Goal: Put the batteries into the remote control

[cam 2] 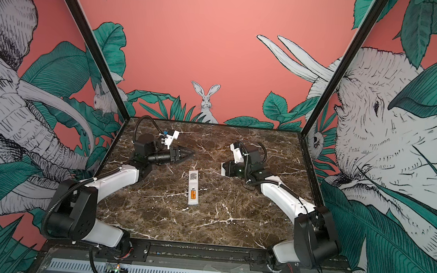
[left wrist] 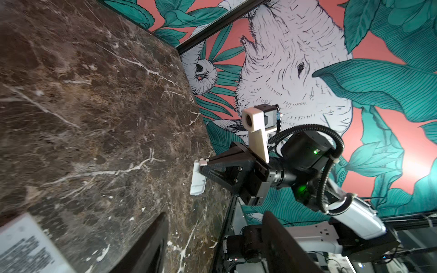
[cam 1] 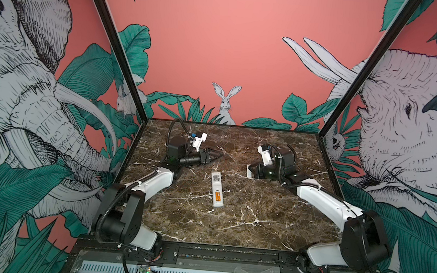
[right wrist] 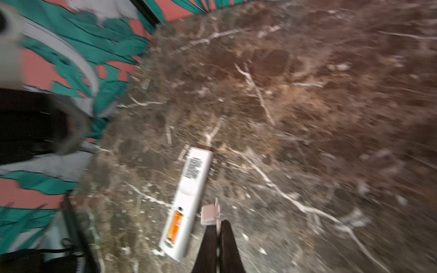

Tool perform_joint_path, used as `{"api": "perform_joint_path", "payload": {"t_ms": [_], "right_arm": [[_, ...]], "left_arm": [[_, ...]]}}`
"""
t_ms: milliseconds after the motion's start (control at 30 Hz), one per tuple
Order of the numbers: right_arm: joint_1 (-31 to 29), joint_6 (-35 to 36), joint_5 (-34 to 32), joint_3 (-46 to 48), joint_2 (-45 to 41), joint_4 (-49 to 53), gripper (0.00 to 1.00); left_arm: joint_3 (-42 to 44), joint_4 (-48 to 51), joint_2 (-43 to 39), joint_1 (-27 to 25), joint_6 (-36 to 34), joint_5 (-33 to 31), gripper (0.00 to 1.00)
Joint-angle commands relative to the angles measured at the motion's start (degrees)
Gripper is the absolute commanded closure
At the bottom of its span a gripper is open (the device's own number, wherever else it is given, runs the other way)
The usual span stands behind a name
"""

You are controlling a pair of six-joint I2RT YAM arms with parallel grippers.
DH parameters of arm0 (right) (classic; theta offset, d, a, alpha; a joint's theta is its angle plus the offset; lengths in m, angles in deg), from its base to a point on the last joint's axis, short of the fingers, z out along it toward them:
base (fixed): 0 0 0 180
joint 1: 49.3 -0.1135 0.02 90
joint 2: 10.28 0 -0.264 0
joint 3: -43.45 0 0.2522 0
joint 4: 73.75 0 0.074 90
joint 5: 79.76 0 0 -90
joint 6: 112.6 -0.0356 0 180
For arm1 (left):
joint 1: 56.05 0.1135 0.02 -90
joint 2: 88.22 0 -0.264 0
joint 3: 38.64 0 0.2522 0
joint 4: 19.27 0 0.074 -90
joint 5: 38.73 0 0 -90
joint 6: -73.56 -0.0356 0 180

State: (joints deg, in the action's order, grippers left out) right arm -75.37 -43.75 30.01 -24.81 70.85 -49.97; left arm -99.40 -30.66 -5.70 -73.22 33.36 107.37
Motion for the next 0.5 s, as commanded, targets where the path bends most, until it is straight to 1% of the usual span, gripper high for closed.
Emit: {"api": "perform_joint_path", "payload": {"t_ms": [0, 67, 167, 367, 467], "right_arm": [[0.31, 7.38, -16.72, -2.98, 2.35, 19.05, 1.0], [0.14, 8.81, -22.94, -4.9, 4.9, 24.24, 1.0], [-0.16, 9.54, -29.08, -7.23, 8.88, 29.74, 1.0], [-2.01, 8.55, -37.63, -8.85, 15.8, 33.81, 1.0], [-3.9, 6.15, -39.24, -8.74, 18.62, 33.59, 1.0]], "left_arm": [[-2.11, 9.96, -2.45, 0.12, -8.2, 1.92, 0.35], [-2.22, 10.51, -2.16, 0.42, -8.86, 2.75, 0.35], [-1.74, 10.48, -2.27, 0.96, -9.18, 3.1, 0.34], [-1.01, 10.51, -3.02, 1.76, -9.39, 3.14, 0.3], [-0.81, 10.73, -3.5, 2.07, -9.66, 3.0, 0.26]]}}
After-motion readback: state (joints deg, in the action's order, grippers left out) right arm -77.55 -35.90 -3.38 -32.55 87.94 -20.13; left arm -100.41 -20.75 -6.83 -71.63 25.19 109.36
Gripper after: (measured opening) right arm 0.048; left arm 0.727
